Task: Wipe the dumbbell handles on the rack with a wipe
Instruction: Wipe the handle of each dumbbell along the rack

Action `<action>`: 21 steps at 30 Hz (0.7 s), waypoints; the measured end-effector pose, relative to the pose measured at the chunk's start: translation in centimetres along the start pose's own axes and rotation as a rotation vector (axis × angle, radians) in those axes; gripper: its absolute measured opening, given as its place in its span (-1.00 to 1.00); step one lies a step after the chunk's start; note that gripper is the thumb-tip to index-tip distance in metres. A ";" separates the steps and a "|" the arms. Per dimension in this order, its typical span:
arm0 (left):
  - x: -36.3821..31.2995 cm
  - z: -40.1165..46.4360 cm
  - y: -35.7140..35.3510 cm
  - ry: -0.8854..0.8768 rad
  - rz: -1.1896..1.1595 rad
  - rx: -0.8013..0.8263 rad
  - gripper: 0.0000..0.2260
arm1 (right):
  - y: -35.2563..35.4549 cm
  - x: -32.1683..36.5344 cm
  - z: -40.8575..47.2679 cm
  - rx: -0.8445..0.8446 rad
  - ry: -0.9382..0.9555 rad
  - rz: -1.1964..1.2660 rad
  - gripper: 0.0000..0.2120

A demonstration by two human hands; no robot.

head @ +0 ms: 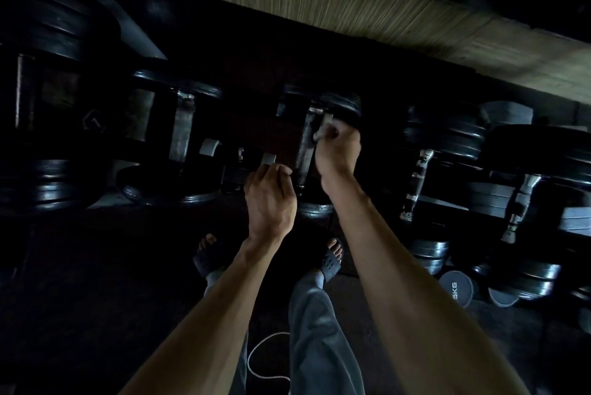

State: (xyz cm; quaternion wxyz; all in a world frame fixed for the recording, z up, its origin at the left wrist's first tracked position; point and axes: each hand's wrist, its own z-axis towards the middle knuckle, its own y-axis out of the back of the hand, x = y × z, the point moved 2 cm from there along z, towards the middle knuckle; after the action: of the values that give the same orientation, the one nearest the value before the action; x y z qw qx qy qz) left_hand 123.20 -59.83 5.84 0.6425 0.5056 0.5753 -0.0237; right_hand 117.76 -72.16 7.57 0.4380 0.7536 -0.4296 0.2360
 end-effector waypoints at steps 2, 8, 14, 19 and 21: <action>-0.2 -0.1 0.1 -0.002 0.013 0.022 -0.68 | 0.9 -1.4 -1.6 0.148 -0.029 -0.154 -0.76; 0.2 0.1 -0.4 0.022 -0.004 0.032 -0.69 | 1.4 -2.1 -1.6 0.152 -0.010 -0.152 -0.78; 0.4 0.1 -0.4 0.017 -0.007 0.019 -0.68 | 0.5 -1.9 -0.9 0.076 0.058 -0.091 -0.77; 0.5 0.1 -0.4 0.048 -0.027 0.034 -0.69 | 1.6 -3.9 -2.9 0.219 0.152 -0.352 -0.75; 0.0 -0.2 -0.3 0.035 -0.032 0.028 -0.70 | 1.1 -2.3 -1.6 0.125 0.182 -0.242 -0.76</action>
State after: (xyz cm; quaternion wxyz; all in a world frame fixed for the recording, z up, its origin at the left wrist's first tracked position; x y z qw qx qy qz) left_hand 122.86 -59.85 5.64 0.6249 0.5055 0.5940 -0.0334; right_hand 115.62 -70.10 7.21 0.4523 0.8013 -0.2788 0.2750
